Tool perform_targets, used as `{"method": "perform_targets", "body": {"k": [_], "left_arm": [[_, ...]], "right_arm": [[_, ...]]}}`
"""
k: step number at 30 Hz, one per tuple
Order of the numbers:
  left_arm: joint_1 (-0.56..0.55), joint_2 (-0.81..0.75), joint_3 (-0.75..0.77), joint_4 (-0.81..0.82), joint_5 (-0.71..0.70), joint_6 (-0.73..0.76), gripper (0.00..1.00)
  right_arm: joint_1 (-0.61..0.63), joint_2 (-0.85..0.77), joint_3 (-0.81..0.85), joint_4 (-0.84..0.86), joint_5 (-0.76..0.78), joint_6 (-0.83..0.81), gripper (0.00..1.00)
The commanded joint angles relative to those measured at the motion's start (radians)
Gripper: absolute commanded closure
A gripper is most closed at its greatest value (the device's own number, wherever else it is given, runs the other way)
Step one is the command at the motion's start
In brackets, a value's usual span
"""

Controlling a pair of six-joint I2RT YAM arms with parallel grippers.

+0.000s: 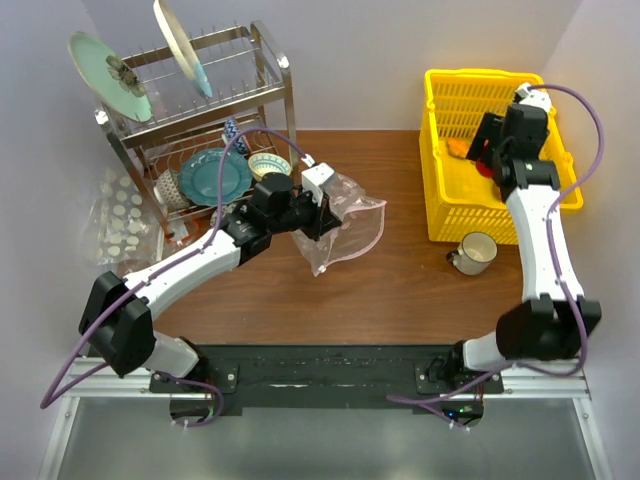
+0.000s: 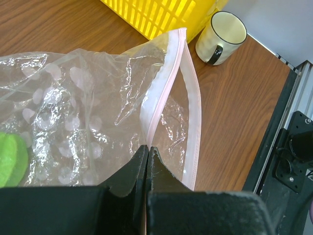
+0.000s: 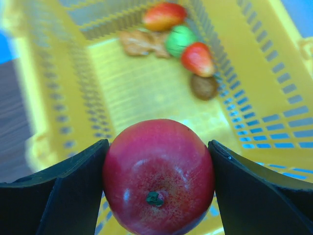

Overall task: Place the food in the zip-top bag and seal the zipper
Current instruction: Pick up the fake fruit from the bin, then place the fake fruit in the zipper food storage bag.

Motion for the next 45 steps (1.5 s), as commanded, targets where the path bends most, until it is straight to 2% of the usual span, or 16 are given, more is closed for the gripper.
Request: {"method": "perform_targets", "body": {"k": [1,3,4,8,15,19,24,30,42,45], "left_arm": [[-0.005,-0.037,0.024,-0.002,0.0,0.01,1.0],[-0.005,-0.042,0.027,-0.008,-0.001,0.007,1.0],[-0.005,-0.043,0.026,-0.01,-0.004,0.007,1.0],[-0.005,-0.051,0.034,-0.026,-0.018,0.007,1.0],[-0.005,-0.068,0.041,-0.042,-0.033,0.008,1.0],[-0.005,-0.082,0.043,-0.046,-0.033,0.005,1.0],[-0.005,-0.086,0.043,-0.049,-0.026,-0.001,1.0],[-0.005,-0.1,0.037,-0.034,0.01,-0.013,1.0],[-0.004,-0.132,0.006,0.069,0.186,-0.062,1.0],[-0.001,-0.135,0.001,0.086,0.211,-0.074,1.0]], "right_arm": [[0.01,-0.217,-0.095,0.146,-0.384,0.005,0.27],[0.008,-0.269,-0.154,0.177,-0.502,0.072,0.27],[0.01,-0.306,-0.174,0.202,-0.632,0.095,0.27],[0.03,-0.366,-0.294,0.293,-0.889,0.224,0.28],[0.233,-0.448,-0.475,0.35,-0.922,0.286,0.3],[0.303,-0.481,-0.625,0.482,-0.948,0.368,0.31],[0.434,-0.492,-0.754,0.647,-0.887,0.471,0.32],[0.55,-0.448,-0.826,0.707,-0.771,0.482,0.32],[0.606,-0.445,-0.875,0.809,-0.448,0.551,0.31],[0.611,-0.448,-0.874,0.795,-0.385,0.553,0.2]]}}
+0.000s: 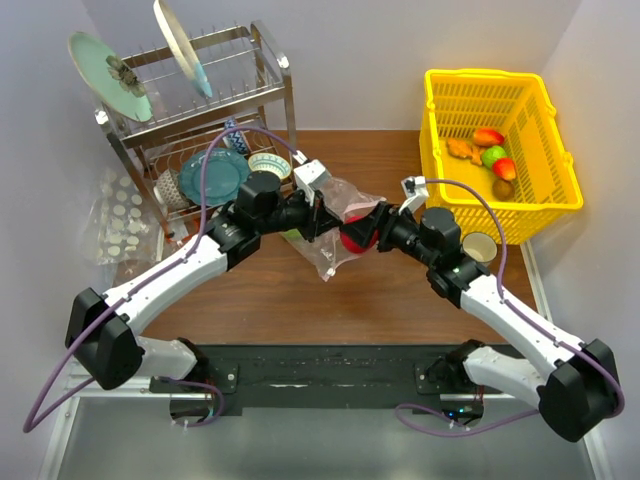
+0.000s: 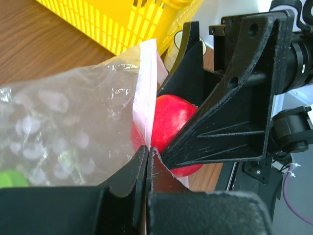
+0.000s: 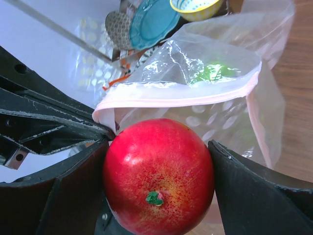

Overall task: Place the food in the zip-top bag and seal the zipper
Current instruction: Place the fake fruit in the zipper food storage bag.

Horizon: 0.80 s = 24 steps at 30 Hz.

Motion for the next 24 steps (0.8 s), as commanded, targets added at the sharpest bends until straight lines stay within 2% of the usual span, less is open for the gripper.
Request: {"method": "perform_targets", "body": {"k": [1,3,4,7,14,21,24], "left_arm": [[-0.004,-0.038,0.001,0.095,0.106,-0.042,1.0],[-0.002,-0.038,0.001,0.095,0.11,-0.044,1.0],[0.001,-0.037,0.002,0.095,0.111,-0.049,1.0],[0.005,-0.037,0.001,0.101,0.123,-0.062,1.0],[0.041,-0.026,-0.004,0.12,0.151,-0.098,1.0],[0.054,-0.025,-0.004,0.107,0.114,-0.098,1.0],[0.058,-0.025,-0.001,0.1,0.102,-0.092,1.0]], "right_arm": [[0.011,-0.022,-0.001,0.052,0.172,0.021,0.16],[0.014,-0.017,0.007,0.032,0.18,0.012,0.09],[0.014,-0.014,0.014,0.023,0.189,0.01,0.02],[0.018,-0.018,0.018,0.007,0.186,0.01,0.01],[0.023,-0.084,0.042,-0.082,0.227,-0.013,0.03],[0.023,-0.143,0.162,-0.397,0.353,-0.116,0.15],[0.023,-0.156,0.183,-0.442,0.383,-0.146,0.16]]}}
